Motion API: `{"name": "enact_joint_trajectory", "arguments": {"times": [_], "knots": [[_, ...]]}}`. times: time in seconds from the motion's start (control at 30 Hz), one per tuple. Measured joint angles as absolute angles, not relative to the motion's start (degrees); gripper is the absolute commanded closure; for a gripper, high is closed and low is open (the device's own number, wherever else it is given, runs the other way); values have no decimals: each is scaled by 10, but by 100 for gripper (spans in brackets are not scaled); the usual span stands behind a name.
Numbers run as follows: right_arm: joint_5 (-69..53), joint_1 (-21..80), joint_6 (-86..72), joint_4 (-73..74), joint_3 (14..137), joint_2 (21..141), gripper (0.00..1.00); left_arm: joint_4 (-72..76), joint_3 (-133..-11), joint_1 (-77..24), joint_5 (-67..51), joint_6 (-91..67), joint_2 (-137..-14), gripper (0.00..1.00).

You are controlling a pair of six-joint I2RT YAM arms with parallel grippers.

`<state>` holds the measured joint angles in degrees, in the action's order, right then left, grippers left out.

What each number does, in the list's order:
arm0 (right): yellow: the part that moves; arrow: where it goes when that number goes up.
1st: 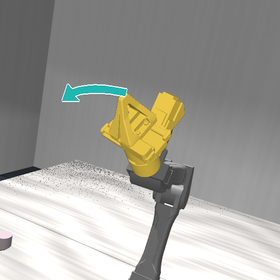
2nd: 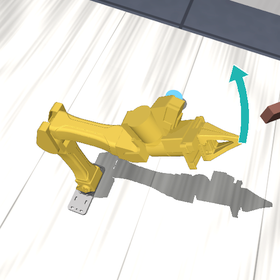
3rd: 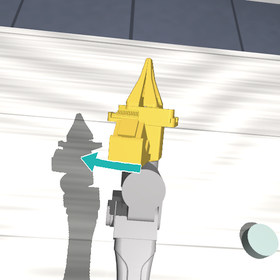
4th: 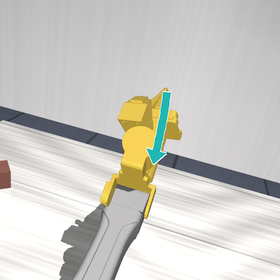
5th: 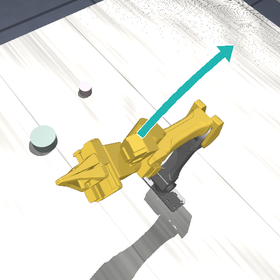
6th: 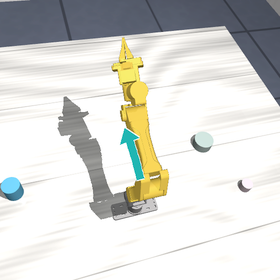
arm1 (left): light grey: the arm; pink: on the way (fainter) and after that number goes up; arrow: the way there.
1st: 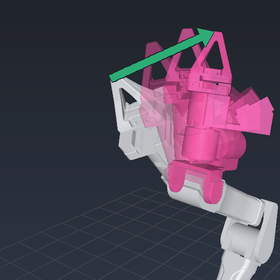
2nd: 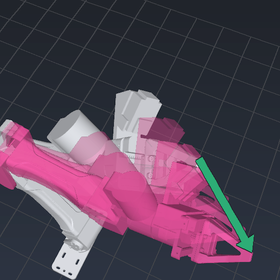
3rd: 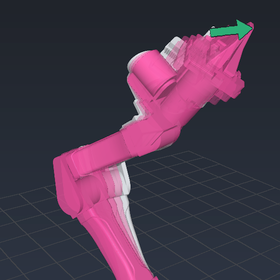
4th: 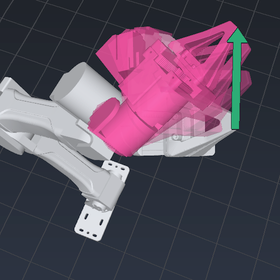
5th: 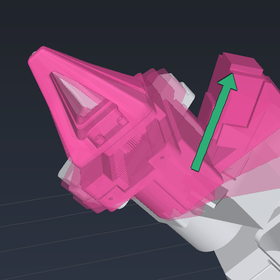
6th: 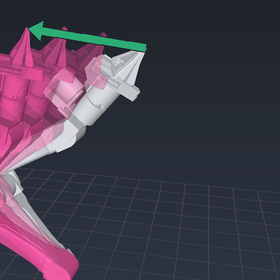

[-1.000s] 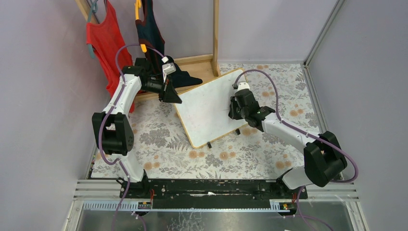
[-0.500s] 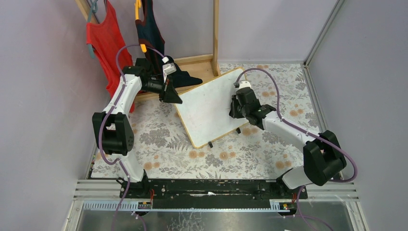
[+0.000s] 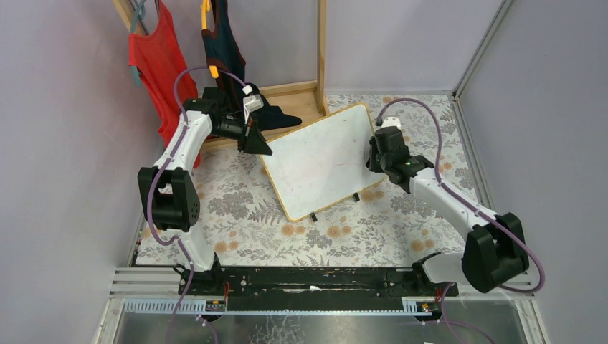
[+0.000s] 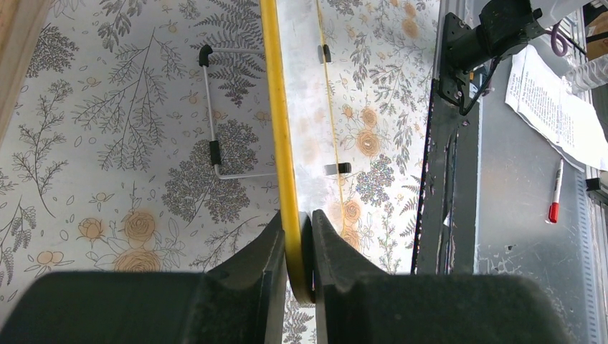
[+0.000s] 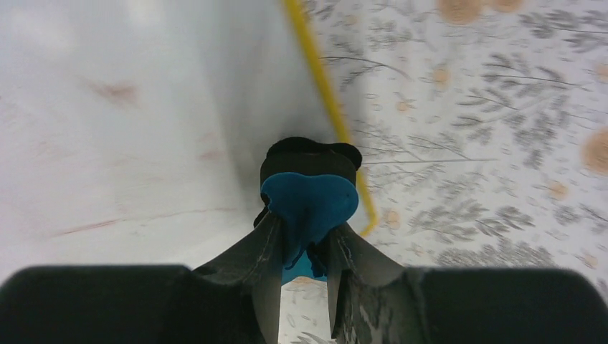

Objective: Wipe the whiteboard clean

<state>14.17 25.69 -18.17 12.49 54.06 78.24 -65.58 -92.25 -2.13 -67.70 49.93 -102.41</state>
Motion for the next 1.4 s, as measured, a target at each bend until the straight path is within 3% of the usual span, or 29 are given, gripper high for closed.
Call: {"name": "enact_joint_trajectory", "arguments": {"times": [0.4,0.7,1.03,1.23,1.4], "knots": [[200,182,-186,248,542,648,100,-656,-922,-23,-677,500,-1024,100],[146,103,-219,268,486,675,100,-656,-922,-23,-677,499,-1024,100],[43,-39,-218,211,447,782,99,-655,-921,-23,-677,496,-1024,100],[32,-43,-211,209,500,818,90,-652,-921,-23,-677,491,-1024,100],[20,-47,-203,203,561,891,76,-651,-921,-23,-677,488,-1024,100]]}}
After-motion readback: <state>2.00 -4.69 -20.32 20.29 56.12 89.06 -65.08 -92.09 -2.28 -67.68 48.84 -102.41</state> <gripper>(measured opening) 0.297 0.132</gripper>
